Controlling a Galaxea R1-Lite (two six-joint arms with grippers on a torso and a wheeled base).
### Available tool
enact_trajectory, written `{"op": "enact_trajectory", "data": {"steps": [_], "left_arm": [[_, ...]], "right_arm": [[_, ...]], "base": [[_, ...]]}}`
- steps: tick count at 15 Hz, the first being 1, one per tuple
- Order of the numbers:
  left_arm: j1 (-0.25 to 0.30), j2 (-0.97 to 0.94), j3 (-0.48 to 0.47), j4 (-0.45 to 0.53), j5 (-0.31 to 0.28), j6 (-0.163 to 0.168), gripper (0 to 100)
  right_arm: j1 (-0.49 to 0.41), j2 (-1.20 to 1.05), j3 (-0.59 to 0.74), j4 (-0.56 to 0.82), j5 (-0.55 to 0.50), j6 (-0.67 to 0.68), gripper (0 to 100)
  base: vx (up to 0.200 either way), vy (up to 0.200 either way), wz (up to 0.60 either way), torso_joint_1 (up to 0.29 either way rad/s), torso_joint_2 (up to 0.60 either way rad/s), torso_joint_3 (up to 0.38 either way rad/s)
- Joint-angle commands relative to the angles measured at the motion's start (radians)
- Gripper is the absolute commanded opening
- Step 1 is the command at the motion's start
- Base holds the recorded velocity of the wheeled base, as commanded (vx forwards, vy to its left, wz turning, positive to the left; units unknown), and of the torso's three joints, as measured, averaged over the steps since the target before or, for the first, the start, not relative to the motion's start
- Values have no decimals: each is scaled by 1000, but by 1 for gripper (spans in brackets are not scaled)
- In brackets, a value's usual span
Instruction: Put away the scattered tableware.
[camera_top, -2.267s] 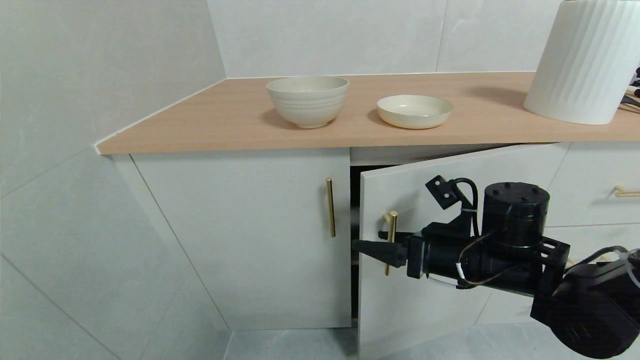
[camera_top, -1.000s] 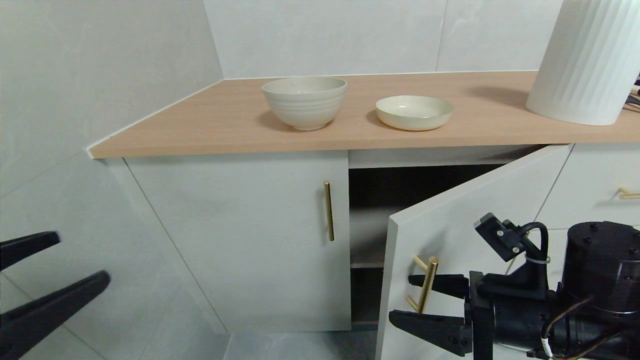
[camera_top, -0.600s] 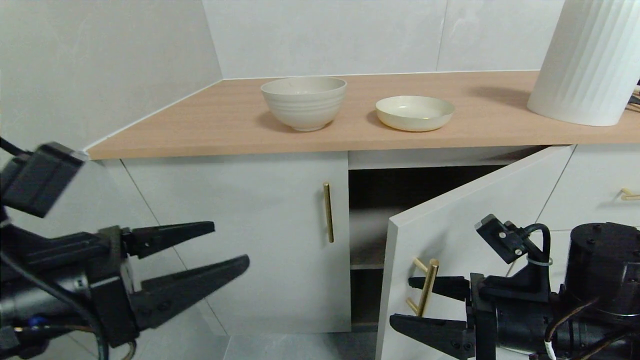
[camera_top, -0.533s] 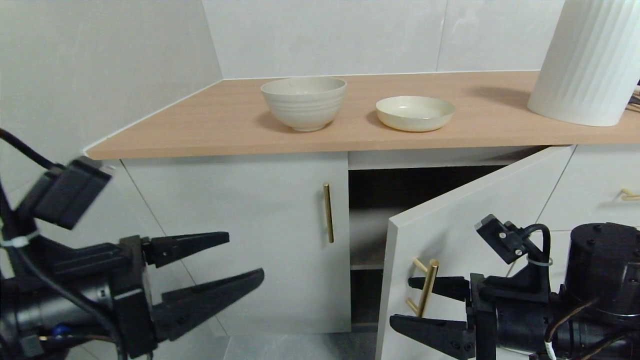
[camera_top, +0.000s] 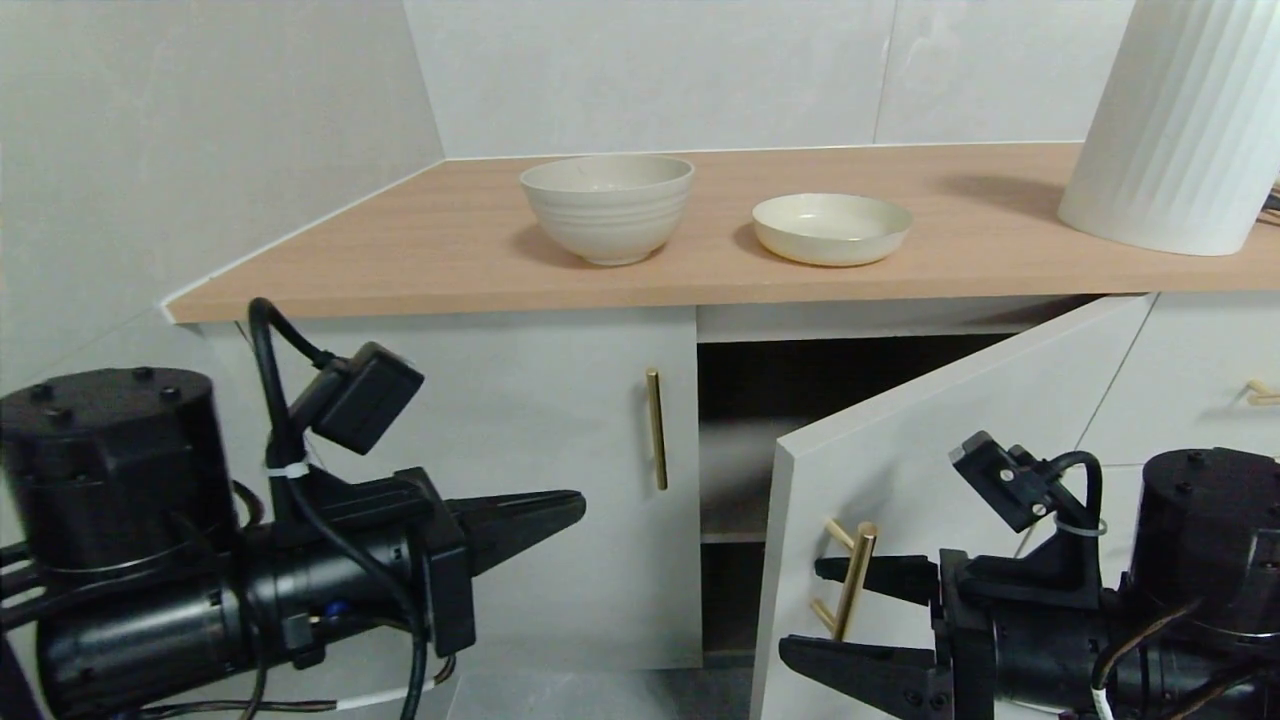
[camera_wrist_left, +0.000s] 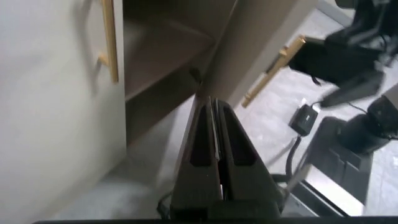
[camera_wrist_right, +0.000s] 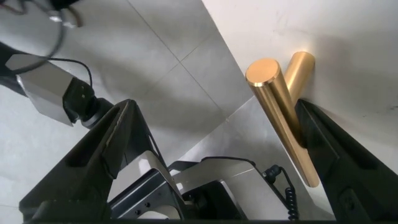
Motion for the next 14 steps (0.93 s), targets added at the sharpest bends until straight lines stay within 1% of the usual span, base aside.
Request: {"op": "enact_trajectory", "data": {"steps": [1, 3, 4, 6, 8, 10, 11, 13, 14], "left_arm": [[-57, 215, 3, -134, -10, -6, 0], [-81, 344, -24, -260, -12, -6, 0], [-92, 405, -43, -298, -12, -6, 0], [-114, 494, -82, -341, -14, -6, 0], [-130, 539, -149, -369, -14, -9, 0], [-153, 546, -191, -369, -18, -41, 0], [-184, 558, -209, -374, -23, -56, 0], [-201, 577, -215, -394, -21, -56, 0], [-215, 581, -217, -437, -17, -59, 0]], "right_arm": [[0, 0, 6, 0, -2, 1, 100], [1, 1, 6, 0, -2, -1, 100], [1, 0, 7, 0, -2, -1, 100], [3, 1, 13, 0, 0, -1, 100], [4, 0, 13, 0, 0, -1, 100], [4, -5, 13, -1, 0, -1, 100], [4, -5, 13, 0, 0, -1, 100], [4, -5, 15, 0, -2, -1, 100], [4, -5, 15, 0, -2, -1, 100]], "base": [[0, 0, 0, 0, 0, 0], [0, 0, 0, 0, 0, 0], [0, 0, 0, 0, 0, 0], [0, 0, 0, 0, 0, 0], [0, 0, 0, 0, 0, 0], [0, 0, 0, 0, 0, 0], [0, 0, 0, 0, 0, 0], [0, 0, 0, 0, 0, 0], [0, 0, 0, 0, 0, 0]]}}
